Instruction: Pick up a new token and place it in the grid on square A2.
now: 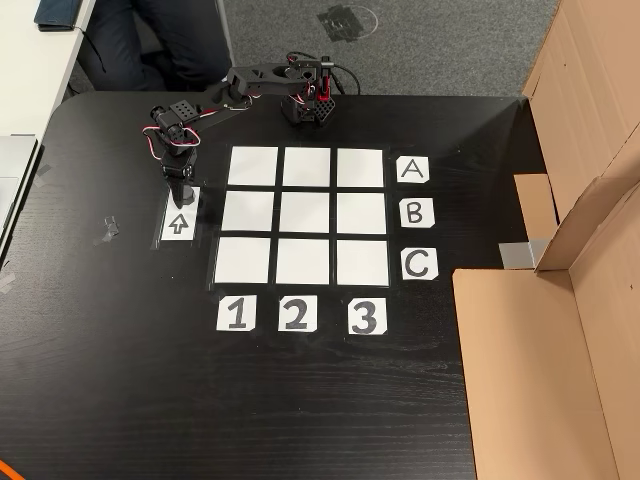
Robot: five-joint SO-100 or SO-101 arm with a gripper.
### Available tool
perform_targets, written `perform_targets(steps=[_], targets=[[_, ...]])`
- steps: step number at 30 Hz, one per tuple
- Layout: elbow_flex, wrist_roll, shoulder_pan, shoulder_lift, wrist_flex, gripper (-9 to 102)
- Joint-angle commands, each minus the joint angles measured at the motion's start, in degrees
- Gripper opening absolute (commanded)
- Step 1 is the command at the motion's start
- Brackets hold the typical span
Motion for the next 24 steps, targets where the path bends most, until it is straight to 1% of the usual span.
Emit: perform_targets(steps=[1,10,24], targets=[[-2.4,-0.6,0.5,0.6,0.2,33],[-3.0,-0.7,0.5,0.3,0.2,32],[-3.1,-1.3,0.2,0.0,0.3,24]])
